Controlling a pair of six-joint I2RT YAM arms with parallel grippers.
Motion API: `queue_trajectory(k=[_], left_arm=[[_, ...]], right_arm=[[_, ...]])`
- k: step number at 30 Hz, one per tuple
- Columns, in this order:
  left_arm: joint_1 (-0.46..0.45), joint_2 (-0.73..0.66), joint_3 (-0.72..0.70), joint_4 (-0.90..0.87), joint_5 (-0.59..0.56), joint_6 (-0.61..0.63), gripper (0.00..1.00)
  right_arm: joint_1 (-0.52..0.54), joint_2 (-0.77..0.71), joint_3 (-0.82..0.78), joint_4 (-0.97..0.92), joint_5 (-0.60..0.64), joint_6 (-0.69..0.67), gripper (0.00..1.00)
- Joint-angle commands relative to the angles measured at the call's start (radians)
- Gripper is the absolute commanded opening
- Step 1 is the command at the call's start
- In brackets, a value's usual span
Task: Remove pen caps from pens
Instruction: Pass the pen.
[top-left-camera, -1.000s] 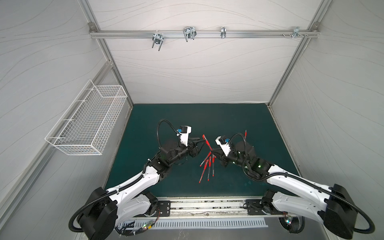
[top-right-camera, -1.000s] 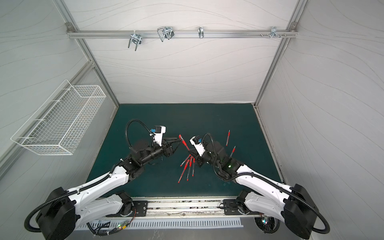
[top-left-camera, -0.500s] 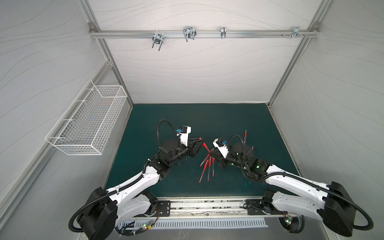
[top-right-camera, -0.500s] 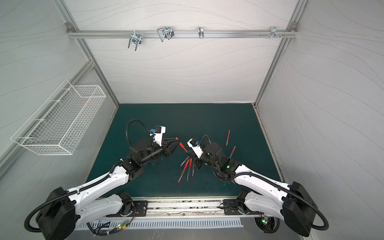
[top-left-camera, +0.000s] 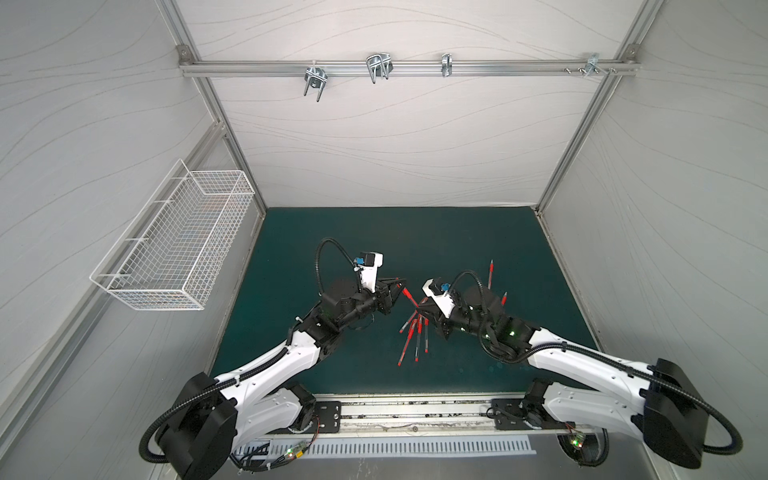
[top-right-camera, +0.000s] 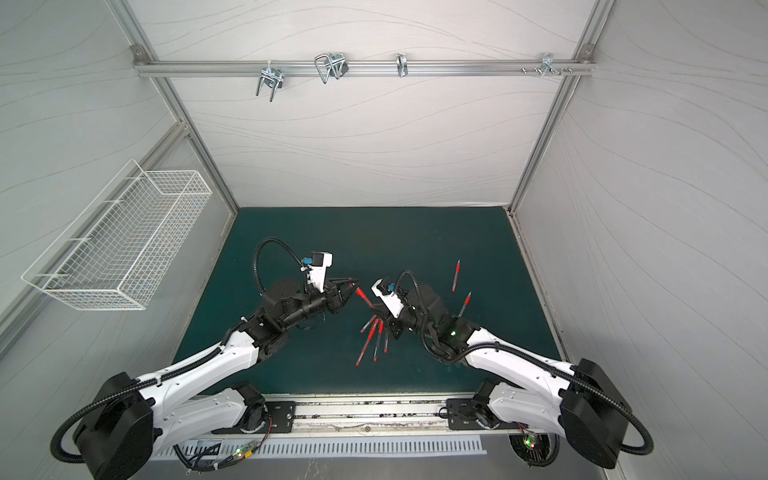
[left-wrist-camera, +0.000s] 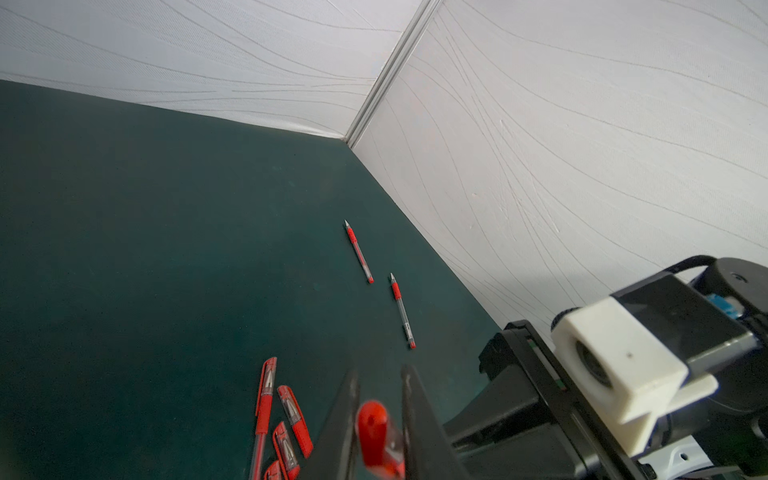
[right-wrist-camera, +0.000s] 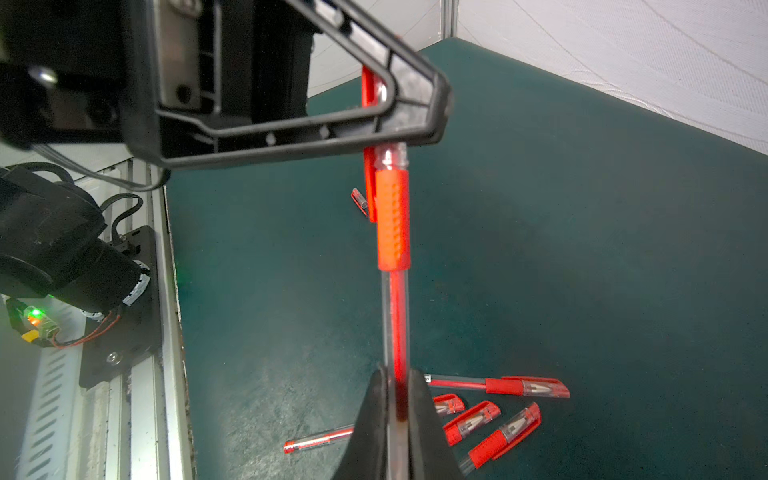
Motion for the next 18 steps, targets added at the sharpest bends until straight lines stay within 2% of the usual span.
queue_trajectory(k=[1, 5, 6, 7, 10, 12, 15, 18], left_arm=[[0.006, 0.015, 0.031, 0.05, 0.025, -0.005, 0.18], [0.006, 0.013, 0.03, 0.051, 0.031, -0.002, 0.01], [0.007, 0.011, 0.029, 0.053, 0.03, -0.001, 0.0], [0.006, 0.008, 0.028, 0.053, 0.028, 0.001, 0.0], [0.007, -0.001, 0.025, 0.048, 0.024, 0.01, 0.0], [0.007, -0.003, 0.022, 0.054, 0.034, 0.02, 0.0], [0.006, 0.006, 0.019, 0.08, 0.08, 0.032, 0.0], [0.006, 0.03, 0.016, 0.132, 0.154, 0.039, 0.0]], right_arm=[[0.009, 0.003, 0.008, 0.038, -0.004, -0.025, 0.0], [0.009, 0.005, 0.007, 0.036, 0.006, -0.025, 0.0], [0.009, 0.005, 0.008, 0.035, 0.01, -0.025, 0.0], [0.009, 0.005, 0.008, 0.03, 0.017, -0.025, 0.05], [0.007, -0.008, 0.007, 0.018, 0.033, -0.032, 0.39], [0.005, -0.03, -0.01, 0.035, 0.012, -0.029, 0.46], [-0.037, -0.069, -0.044, 0.085, -0.138, 0.005, 0.48], [-0.118, -0.085, -0.066, 0.147, -0.363, 0.081, 0.46]])
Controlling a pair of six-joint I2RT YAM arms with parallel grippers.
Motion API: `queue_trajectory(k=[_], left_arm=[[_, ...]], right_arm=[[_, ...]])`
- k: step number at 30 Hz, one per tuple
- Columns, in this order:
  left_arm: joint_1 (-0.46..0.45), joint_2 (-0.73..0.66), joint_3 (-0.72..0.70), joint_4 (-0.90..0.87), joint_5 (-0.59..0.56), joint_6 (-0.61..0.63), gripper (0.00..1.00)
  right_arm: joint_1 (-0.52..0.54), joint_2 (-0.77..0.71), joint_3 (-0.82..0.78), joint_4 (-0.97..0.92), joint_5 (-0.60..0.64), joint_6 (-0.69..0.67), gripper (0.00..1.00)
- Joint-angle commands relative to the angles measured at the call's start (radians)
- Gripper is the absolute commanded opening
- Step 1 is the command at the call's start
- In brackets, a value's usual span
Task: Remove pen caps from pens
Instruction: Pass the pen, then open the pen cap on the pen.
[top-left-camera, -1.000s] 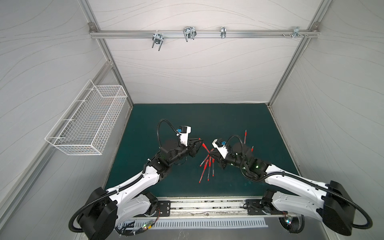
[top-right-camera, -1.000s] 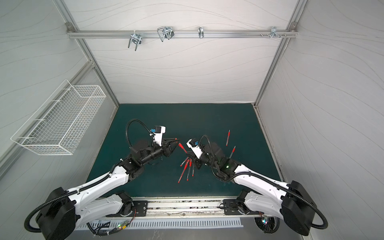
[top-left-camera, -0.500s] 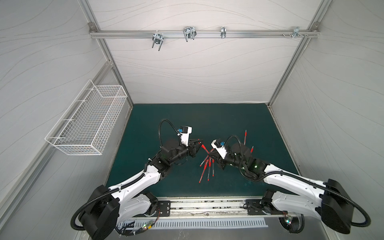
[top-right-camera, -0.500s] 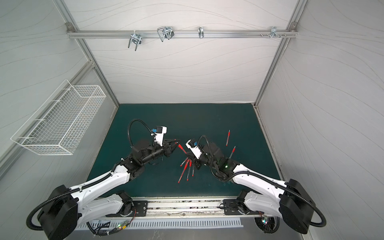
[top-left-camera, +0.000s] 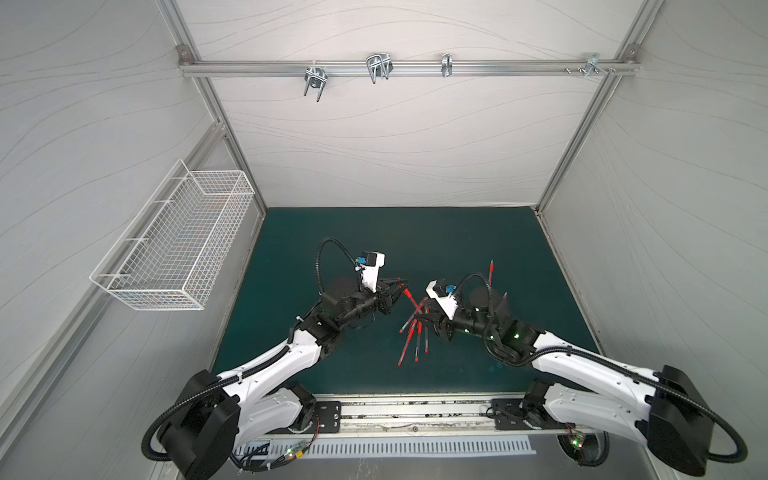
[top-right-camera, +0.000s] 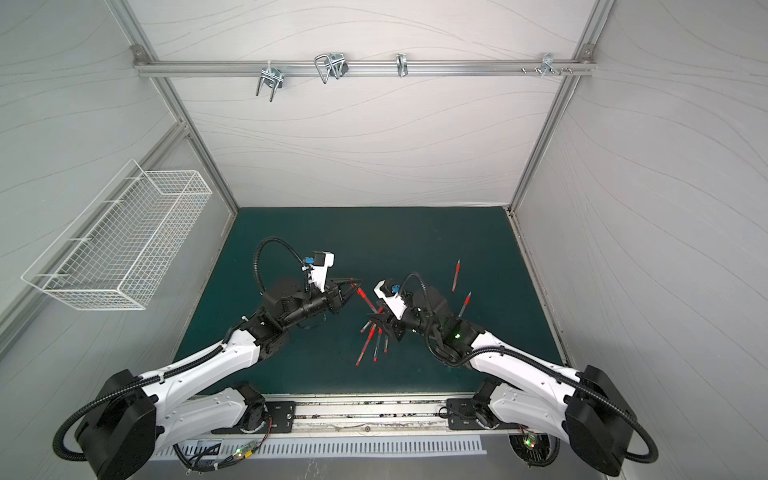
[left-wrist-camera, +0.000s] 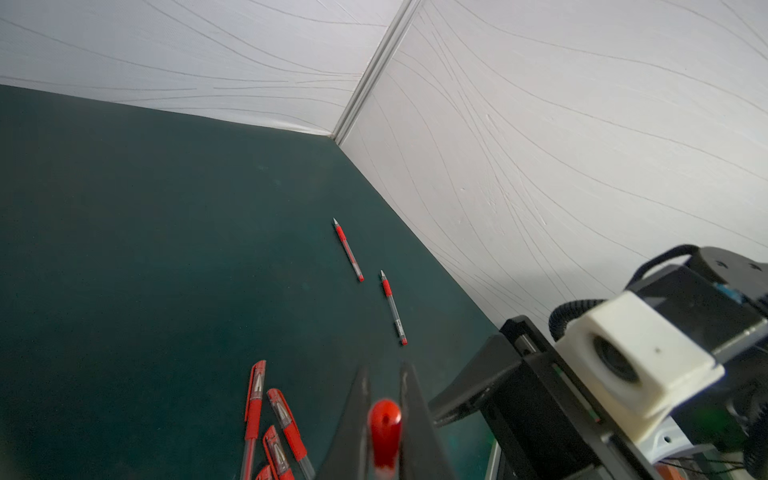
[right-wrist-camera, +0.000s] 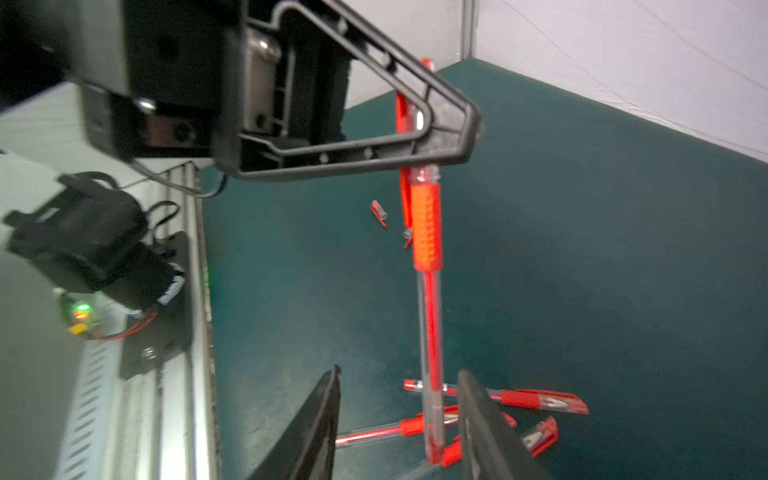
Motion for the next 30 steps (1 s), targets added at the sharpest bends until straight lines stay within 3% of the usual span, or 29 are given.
queue_trajectory(k=[1, 8, 17, 30], left_arm=[[0.002, 0.025, 0.012, 0.115, 0.095, 0.024, 0.0], [0.001, 0.059, 0.016, 0.173, 0.196, 0.026, 0.0], [-0.01, 0.093, 0.033, 0.203, 0.27, 0.019, 0.0], [-0.019, 0.108, 0.045, 0.213, 0.307, 0.014, 0.0]], right_arm=[[-0.072, -0.02, -0.023, 0.108, -0.258, 0.079, 0.44], [-0.152, 0.004, -0.036, 0.173, -0.372, 0.165, 0.42], [-0.185, 0.03, -0.033, 0.195, -0.404, 0.196, 0.42], [-0.187, 0.107, -0.012, 0.237, -0.493, 0.214, 0.23]])
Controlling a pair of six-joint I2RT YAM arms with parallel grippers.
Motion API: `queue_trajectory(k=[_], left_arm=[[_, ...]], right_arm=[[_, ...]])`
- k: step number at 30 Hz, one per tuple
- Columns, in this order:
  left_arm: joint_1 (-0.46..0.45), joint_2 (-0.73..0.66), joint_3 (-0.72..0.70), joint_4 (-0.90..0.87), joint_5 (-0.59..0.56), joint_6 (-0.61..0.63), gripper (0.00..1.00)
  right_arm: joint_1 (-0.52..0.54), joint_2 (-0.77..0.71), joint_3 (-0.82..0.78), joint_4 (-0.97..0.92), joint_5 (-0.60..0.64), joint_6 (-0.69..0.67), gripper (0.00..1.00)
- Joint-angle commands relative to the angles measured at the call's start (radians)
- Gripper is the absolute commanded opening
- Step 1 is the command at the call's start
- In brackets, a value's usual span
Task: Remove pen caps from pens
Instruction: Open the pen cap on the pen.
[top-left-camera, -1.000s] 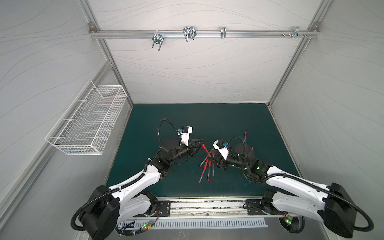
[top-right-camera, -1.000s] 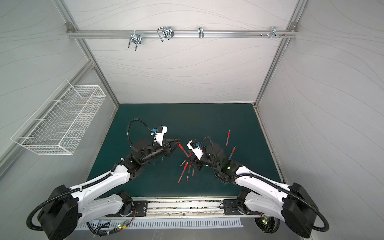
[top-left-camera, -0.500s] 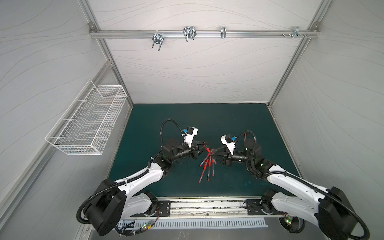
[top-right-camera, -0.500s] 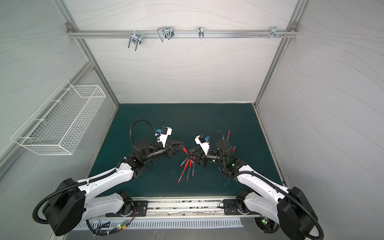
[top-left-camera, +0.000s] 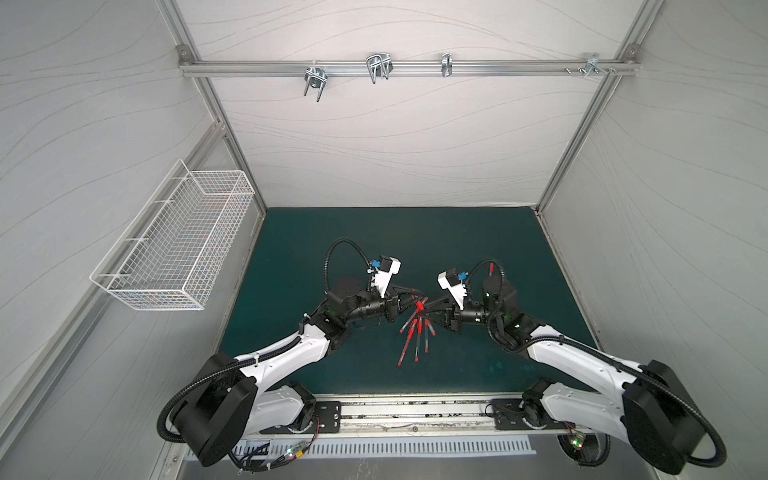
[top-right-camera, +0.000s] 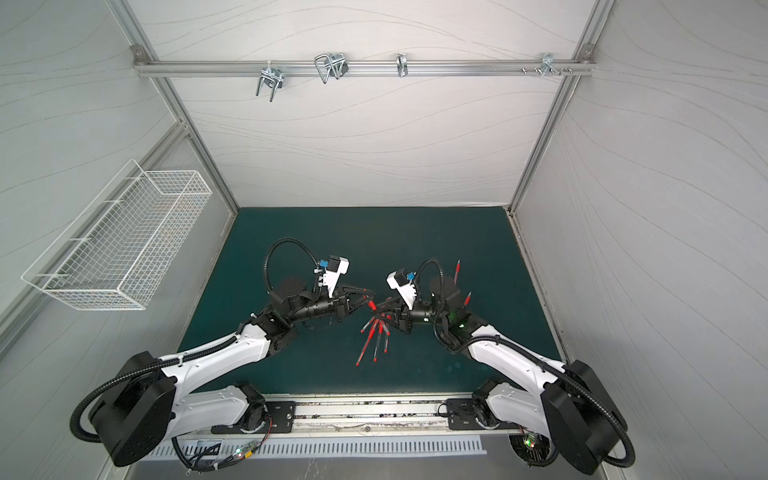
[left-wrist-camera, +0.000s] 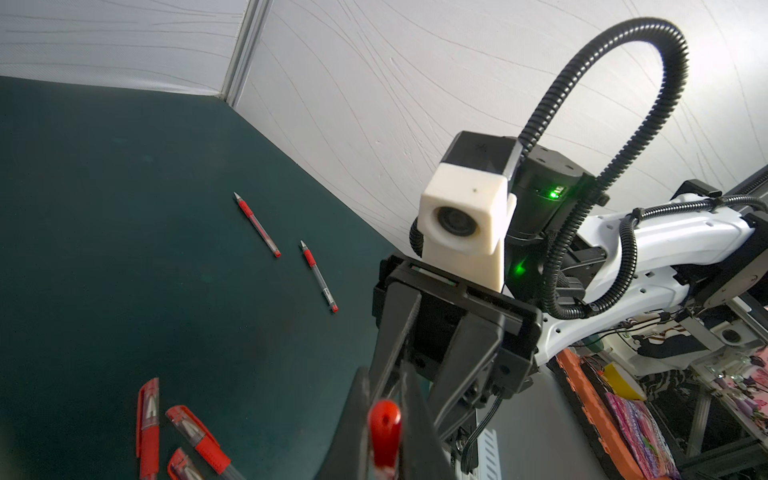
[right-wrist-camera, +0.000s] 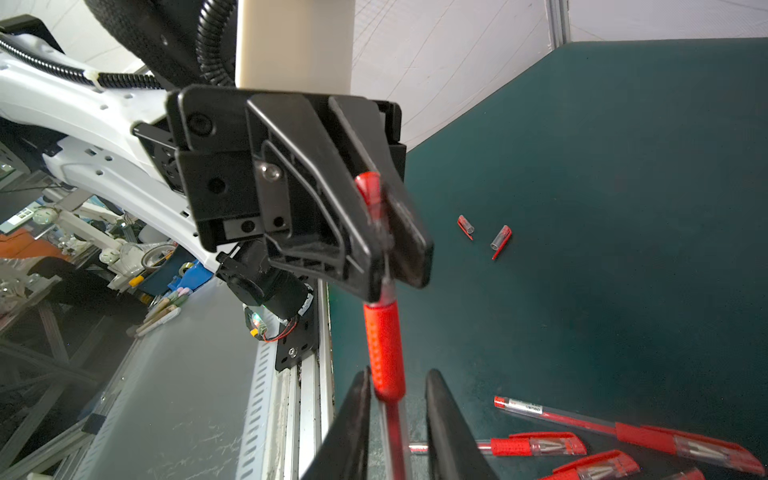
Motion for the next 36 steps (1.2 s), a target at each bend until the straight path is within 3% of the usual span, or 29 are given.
queue_trajectory(k=[1, 10, 15, 21, 26, 28, 33, 36], left_arm=[[-0.005, 0.005, 0.042, 0.067, 0.023, 0.005, 0.0], [-0.006, 0.006, 0.045, 0.066, 0.018, 0.005, 0.0], [-0.006, 0.001, 0.044, 0.061, 0.014, 0.006, 0.0], [-0.006, 0.004, 0.048, 0.047, 0.009, 0.005, 0.15], [-0.006, 0.01, 0.054, 0.048, 0.019, 0.001, 0.18], [-0.005, 0.01, 0.055, 0.048, 0.02, 0.0, 0.16], [-0.006, 0.01, 0.055, 0.049, 0.024, 0.0, 0.02], [-0.005, 0.007, 0.049, 0.051, 0.003, -0.007, 0.0]], right_arm=[[-0.006, 0.006, 0.022, 0.045, -0.048, -0.004, 0.22], [-0.005, 0.023, 0.026, 0.046, -0.07, -0.011, 0.15], [-0.006, 0.03, 0.027, 0.052, -0.081, -0.009, 0.0], [-0.002, 0.022, 0.028, 0.034, -0.05, -0.022, 0.0], [0.001, 0.027, 0.028, 0.03, -0.036, -0.022, 0.0], [0.001, 0.03, 0.028, 0.032, -0.033, -0.022, 0.0], [0.003, 0.031, 0.028, 0.032, -0.031, -0.022, 0.0], [0.003, 0.025, 0.027, 0.028, -0.019, -0.022, 0.0]])
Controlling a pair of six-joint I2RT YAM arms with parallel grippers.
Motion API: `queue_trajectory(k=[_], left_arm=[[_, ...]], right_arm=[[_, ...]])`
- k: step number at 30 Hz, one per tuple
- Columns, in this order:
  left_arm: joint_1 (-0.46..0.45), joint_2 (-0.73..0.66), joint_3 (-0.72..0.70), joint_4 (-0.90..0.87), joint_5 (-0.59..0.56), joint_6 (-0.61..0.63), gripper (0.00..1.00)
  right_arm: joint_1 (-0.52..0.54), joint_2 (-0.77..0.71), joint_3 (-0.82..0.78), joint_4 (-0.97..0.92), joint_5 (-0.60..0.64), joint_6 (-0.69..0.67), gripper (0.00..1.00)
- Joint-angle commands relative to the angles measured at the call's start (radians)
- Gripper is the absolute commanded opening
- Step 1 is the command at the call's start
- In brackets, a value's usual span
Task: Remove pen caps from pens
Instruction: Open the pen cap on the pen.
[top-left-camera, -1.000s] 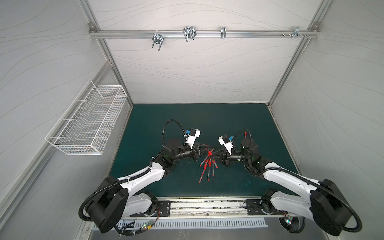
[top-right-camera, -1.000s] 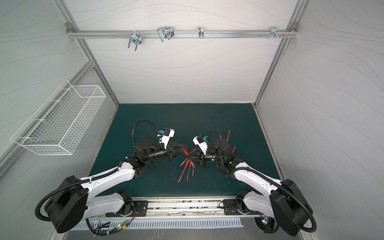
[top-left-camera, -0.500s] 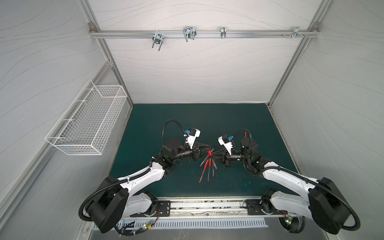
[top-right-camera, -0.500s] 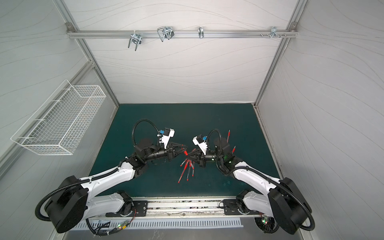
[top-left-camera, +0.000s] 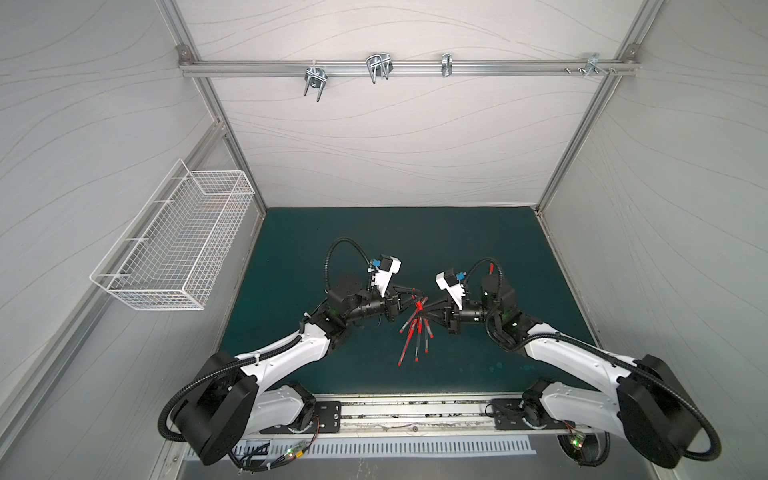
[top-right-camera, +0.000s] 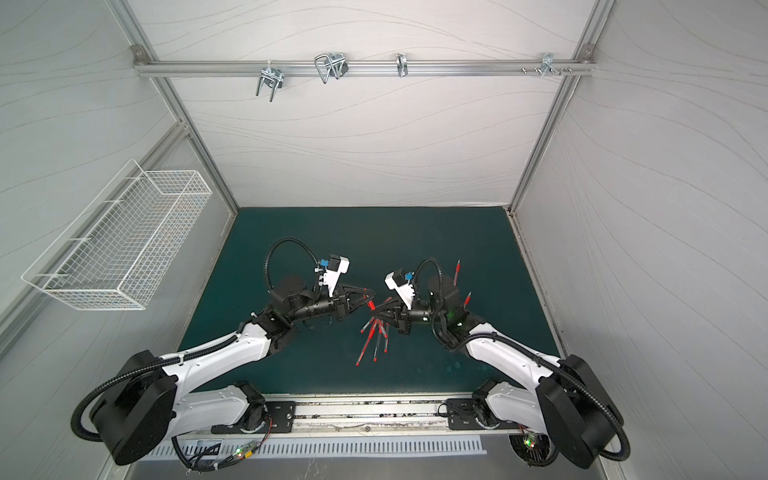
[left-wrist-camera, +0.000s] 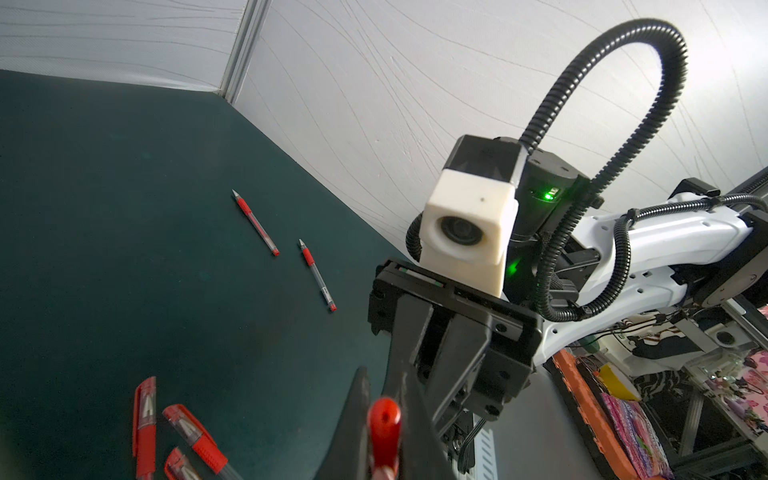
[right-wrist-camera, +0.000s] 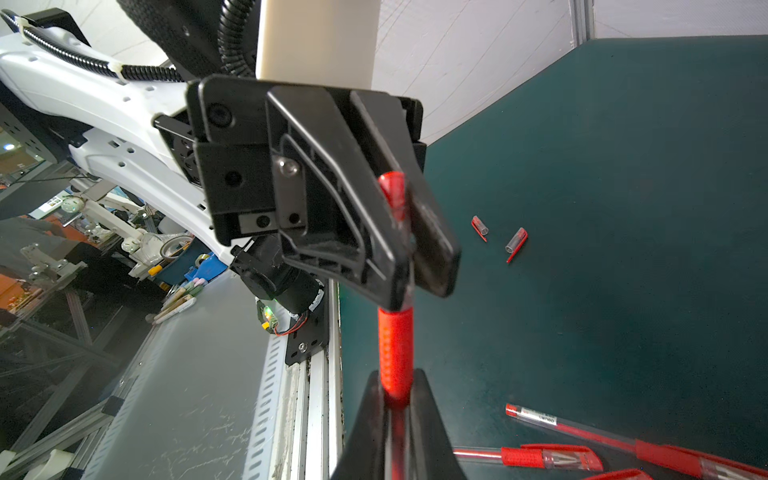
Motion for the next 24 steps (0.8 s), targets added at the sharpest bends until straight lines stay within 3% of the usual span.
queue_trajectory(k=[1, 3, 10, 13, 15, 19, 24], left_arm=[[-0.005, -0.004, 0.04, 0.045, -0.024, 0.0, 0.0], [-0.005, -0.024, 0.038, 0.004, -0.098, 0.0, 0.0], [-0.003, -0.088, 0.04, -0.153, -0.367, -0.003, 0.0], [0.004, -0.105, 0.028, -0.163, -0.415, -0.014, 0.0], [0.013, -0.113, 0.021, -0.156, -0.428, -0.027, 0.0], [0.024, -0.132, 0.009, -0.153, -0.449, -0.038, 0.0], [0.049, -0.144, -0.009, -0.125, -0.436, -0.053, 0.0]], right_arm=[[0.007, -0.007, 0.019, -0.005, 0.036, -0.018, 0.0], [0.025, -0.028, 0.019, -0.044, 0.116, -0.039, 0.0], [0.312, -0.061, 0.053, -0.215, 0.762, -0.23, 0.0], [0.422, -0.011, 0.08, -0.219, 1.015, -0.266, 0.0], [0.468, 0.02, 0.095, -0.215, 1.105, -0.272, 0.0], [0.444, 0.025, 0.098, -0.229, 0.979, -0.234, 0.0], [0.292, 0.042, 0.102, -0.254, 0.558, -0.157, 0.0]])
